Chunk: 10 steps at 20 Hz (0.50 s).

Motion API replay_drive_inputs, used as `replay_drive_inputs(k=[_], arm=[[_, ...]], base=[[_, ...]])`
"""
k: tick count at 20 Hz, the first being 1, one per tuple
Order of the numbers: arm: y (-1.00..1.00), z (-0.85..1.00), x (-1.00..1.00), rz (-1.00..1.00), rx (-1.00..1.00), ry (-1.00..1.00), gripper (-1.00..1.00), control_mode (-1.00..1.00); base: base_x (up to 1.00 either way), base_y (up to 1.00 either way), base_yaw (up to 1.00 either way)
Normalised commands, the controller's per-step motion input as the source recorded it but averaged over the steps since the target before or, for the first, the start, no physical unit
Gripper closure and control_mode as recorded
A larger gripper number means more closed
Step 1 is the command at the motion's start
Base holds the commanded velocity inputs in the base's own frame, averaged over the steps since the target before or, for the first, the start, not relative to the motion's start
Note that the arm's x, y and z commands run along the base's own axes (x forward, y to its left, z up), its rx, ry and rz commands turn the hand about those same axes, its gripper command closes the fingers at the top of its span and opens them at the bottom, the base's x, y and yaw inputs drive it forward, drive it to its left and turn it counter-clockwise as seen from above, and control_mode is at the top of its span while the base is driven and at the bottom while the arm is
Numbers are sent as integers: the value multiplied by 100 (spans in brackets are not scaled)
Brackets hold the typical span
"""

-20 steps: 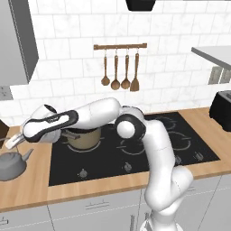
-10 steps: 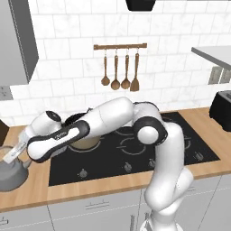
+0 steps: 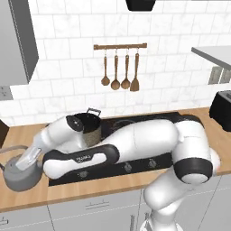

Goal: Pick the kettle from the counter and place it on a stove burner. Then turn the burner on.

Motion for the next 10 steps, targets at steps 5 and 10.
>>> replay_drive_inputs(k=[5,10], arm=[[-100,70,-4,-4,12,-5,100,-100],[-100,43,-3,-1,7,0,100,-100]], base=[[0,0,0],[0,0,0]])
